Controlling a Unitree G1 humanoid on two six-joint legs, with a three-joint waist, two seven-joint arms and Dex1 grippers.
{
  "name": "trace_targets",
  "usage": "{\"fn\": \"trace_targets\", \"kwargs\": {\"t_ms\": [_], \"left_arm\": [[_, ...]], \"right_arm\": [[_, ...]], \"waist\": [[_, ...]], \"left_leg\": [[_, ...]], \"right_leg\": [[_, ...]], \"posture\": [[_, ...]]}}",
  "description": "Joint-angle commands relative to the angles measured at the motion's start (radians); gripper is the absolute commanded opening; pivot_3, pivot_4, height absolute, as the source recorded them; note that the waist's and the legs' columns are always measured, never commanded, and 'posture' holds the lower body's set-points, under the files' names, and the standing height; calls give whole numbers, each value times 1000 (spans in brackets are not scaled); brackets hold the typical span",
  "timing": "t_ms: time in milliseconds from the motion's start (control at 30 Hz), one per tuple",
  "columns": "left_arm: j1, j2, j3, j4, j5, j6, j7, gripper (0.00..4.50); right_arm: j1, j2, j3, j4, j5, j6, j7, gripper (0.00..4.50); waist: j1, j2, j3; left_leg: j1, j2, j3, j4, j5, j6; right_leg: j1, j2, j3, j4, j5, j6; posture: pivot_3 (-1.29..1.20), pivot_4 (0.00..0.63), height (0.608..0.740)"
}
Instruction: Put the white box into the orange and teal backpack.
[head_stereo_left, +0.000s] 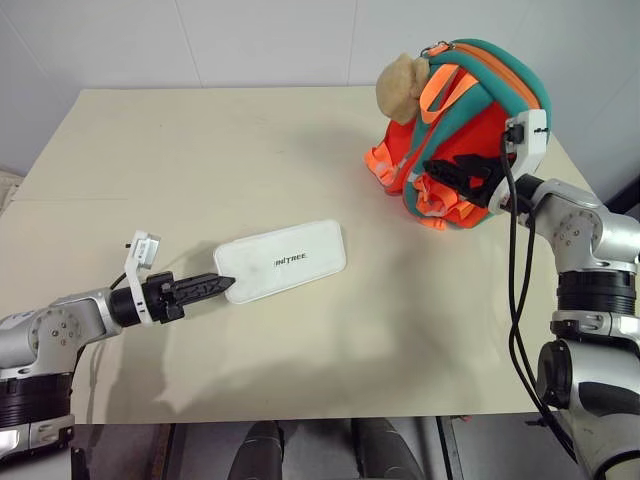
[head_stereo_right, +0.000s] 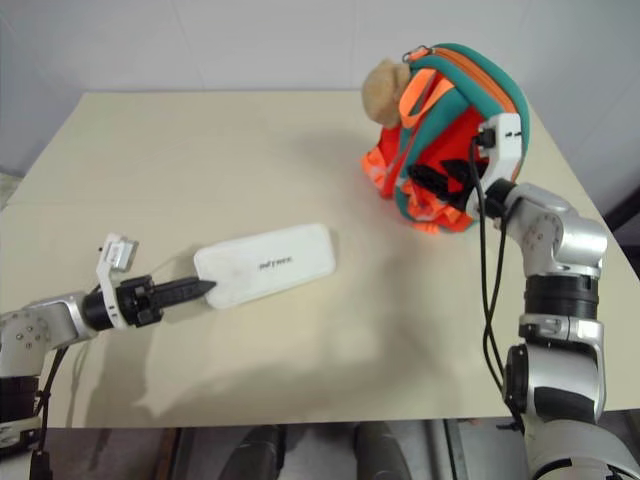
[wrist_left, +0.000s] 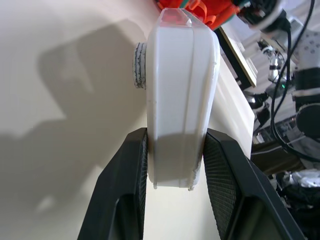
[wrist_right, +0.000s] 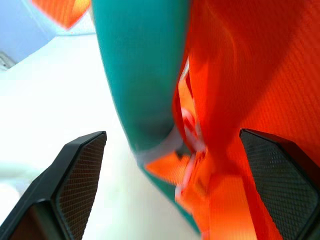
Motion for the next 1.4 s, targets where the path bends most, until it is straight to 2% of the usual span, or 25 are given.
{"fn": "trace_targets", "kwargs": {"t_ms": [33, 167, 267, 400, 667, 767, 867, 1100, 1167, 1267, 1400], "left_arm": [[1, -2, 28, -45, -31, -4, 11, 1301], [-3, -6, 27, -38, -32, -7, 17, 1301], [-8, -19, 9, -27, -22, -17, 20, 1301], [-23, -28, -1, -21, -19, -19, 18, 1301], [-36, -29, -14, 14, -8, -53, 2, 1301], [-34, -37, -15, 10, -9, -59, 7, 1301], [-28, -36, -8, 9, -9, -65, 8, 1301], [-10, -21, 8, 13, -6, -77, 6, 1301], [-13, -9, 22, 21, -9, -79, 2, 1301], [-22, 17, 60, 30, -26, -70, 0, 1301], [-8, 79, 141, 27, -60, -34, -9, 1301]], "right_arm": [[0, -14, -45, -104, 62, 55, -5, 4500], [-5, 13, -53, -140, 89, 77, -34, 4500], [-54, 91, 8, -60, 13, -46, -78, 4500], [-106, 139, 51, 65, -65, -176, -79, 4500], [-311, 251, 99, 475, -217, -534, -120, 4500], [-366, 279, 93, 600, -252, -637, -158, 3872], [-386, 288, 77, 654, -254, -689, -151, 2885], [-351, 293, 54, 604, -219, -695, -54, 496], [-337, 292, 49, 564, -197, -657, -19, 5], [-302, 289, 56, 447, -140, -546, 76, 5], [-205, 263, 82, 152, -17, -290, 187, 5]], "waist": [[-1, 0, 0], [0, 0, 0], [-6, 0, 0], [-5, 0, 0], [-9, 0, 0], [-18, 0, 0], [-26, 0, 0], [-32, 0, 0], [-32, 0, 0], [-32, 0, 0], [-31, 0, 0]], "left_leg": [[0, 0, 0, 0, 0, 0], [0, 0, 0, 0, 0, 0], [0, 0, 0, 0, 0, 0], [0, 0, 1, 0, 0, 0], [-1, 0, 1, -1, 1, -1], [-1, 0, 1, -2, 1, -2], [-1, 0, 2, -2, 2, -3], [-1, 0, 3, -2, 3, -4], [-1, 0, 2, -2, 3, -4], [-1, 0, 2, -2, 4, -4], [-1, 1, 2, -3, 4, -4]], "right_leg": [[0, 0, 0, 0, 0, 0], [0, 0, 0, 1, 0, 0], [0, 0, 0, 0, 0, 0], [-1, 0, 1, 1, 0, 0], [-3, 0, 1, 2, 0, 0], [-4, 0, 1, 2, 0, 0], [-5, 0, 1, 3, 0, 0], [-8, 0, 1, 9, 0, -1], [-8, 0, 1, 10, 0, -1], [-8, 1, 1, 11, 0, -1], [-9, 1, 1, 11, -1, -1]], "posture": [[0, 150, 740], [0, 150, 740], [0, 150, 740], [0, 150, 740], [0, 150, 740], [0, 150, 740], [0, 150, 740], [0, 150, 740], [0, 150, 740], [0, 150, 740], [0, 150, 740]]}}
